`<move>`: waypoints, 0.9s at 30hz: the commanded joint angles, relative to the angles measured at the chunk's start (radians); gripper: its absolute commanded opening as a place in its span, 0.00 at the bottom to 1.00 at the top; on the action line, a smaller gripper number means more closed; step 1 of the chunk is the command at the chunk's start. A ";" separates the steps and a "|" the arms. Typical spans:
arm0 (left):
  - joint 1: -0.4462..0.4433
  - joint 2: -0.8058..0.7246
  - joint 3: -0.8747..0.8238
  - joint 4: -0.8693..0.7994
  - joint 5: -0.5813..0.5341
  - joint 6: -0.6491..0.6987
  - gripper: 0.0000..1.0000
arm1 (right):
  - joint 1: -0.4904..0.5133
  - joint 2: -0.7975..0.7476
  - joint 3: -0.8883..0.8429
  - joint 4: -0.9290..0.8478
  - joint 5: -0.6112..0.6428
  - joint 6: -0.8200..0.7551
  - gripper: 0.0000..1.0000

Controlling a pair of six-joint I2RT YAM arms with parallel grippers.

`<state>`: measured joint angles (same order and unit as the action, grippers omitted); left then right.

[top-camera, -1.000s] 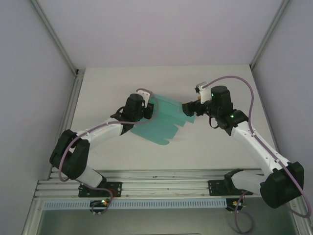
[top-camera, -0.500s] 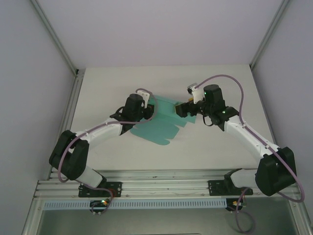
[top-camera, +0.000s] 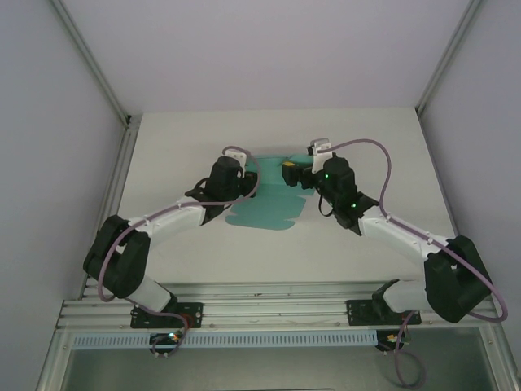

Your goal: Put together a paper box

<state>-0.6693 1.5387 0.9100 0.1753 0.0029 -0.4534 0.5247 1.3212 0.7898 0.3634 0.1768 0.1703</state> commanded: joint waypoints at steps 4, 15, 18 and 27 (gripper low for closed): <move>0.007 -0.035 0.005 0.032 0.011 -0.015 0.00 | 0.012 -0.166 0.032 -0.236 0.163 -0.028 1.00; 0.103 -0.124 -0.027 0.036 0.035 0.026 0.00 | -0.074 -0.419 -0.012 -0.722 -0.052 0.094 1.00; 0.103 -0.130 -0.023 0.039 0.063 0.035 0.00 | -0.090 -0.390 -0.024 -0.698 -0.116 0.108 0.99; 0.092 -0.130 -0.030 0.066 0.119 0.043 0.00 | -0.090 -0.220 0.063 -0.530 -0.160 0.109 1.00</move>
<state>-0.5690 1.4292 0.8783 0.2165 0.0891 -0.4316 0.4362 1.0847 0.7925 -0.2497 0.0467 0.2665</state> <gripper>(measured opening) 0.086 0.995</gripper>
